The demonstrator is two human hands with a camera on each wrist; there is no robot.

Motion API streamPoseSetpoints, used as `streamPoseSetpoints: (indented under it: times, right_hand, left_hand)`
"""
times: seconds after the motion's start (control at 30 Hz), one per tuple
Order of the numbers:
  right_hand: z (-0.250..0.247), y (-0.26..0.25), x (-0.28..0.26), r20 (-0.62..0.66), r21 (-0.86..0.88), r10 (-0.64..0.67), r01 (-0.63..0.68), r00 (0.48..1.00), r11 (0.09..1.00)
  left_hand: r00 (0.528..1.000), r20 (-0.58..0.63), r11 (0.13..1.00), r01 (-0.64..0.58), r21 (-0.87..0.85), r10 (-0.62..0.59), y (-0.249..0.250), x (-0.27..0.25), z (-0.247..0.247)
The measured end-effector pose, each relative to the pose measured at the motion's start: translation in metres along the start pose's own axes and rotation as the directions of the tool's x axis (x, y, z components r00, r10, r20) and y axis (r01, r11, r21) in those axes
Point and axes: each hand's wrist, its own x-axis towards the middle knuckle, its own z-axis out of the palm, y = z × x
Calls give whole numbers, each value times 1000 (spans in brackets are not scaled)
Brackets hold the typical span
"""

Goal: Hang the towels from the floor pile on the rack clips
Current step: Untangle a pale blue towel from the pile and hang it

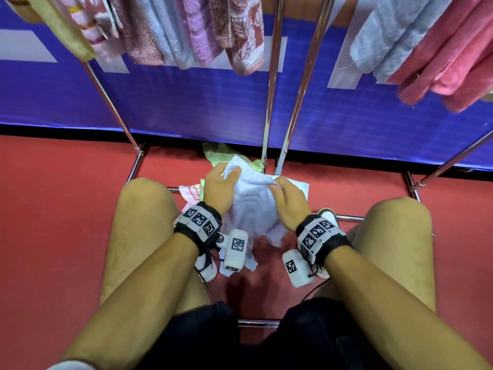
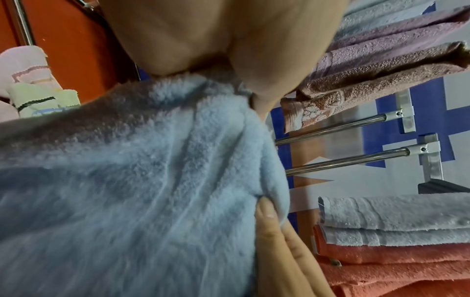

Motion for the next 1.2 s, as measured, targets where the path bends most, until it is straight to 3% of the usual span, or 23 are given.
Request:
streamPoseSetpoints:
  times: [0.13, 0.33, 0.5, 0.67, 0.87, 1.0, 1.2]
  right_hand:
    - [-1, -4, -5, 122, -40, -10, 14, 992, 999]
    - [-7, 12, -7, 355, -447, 193, -15, 915, 894]
    - [-11, 21, -4, 290, -476, 249, -86, 924, 875]
    - [-16, 25, -6, 327, -502, 323, -126, 888, 855]
    - [-29, 27, 4, 94, -453, 384, -304, 919, 838]
    - [-34, 28, 7, 41, -434, 399, -344, 916, 833]
    - [-33, 24, 12, 4, -210, 366, -357, 930, 910]
  left_hand:
    - [995, -97, 1000, -1, -23, -1, 3, 6, -5]
    - [986, -169, 1000, -4, -15, 2, 1, 13, -13]
    - [964, -265, 999, -6, -50, -8, 0, 23, -25]
    - [948, -316, 997, 6, -79, -31, -2, 30, -35]
    - [924, -380, 994, 6, -108, -47, -2, 33, -41]
    - [903, -425, 994, 25, -105, -67, -6, 40, -48]
    - [904, -417, 994, 62, -86, -92, -8, 38, -41]
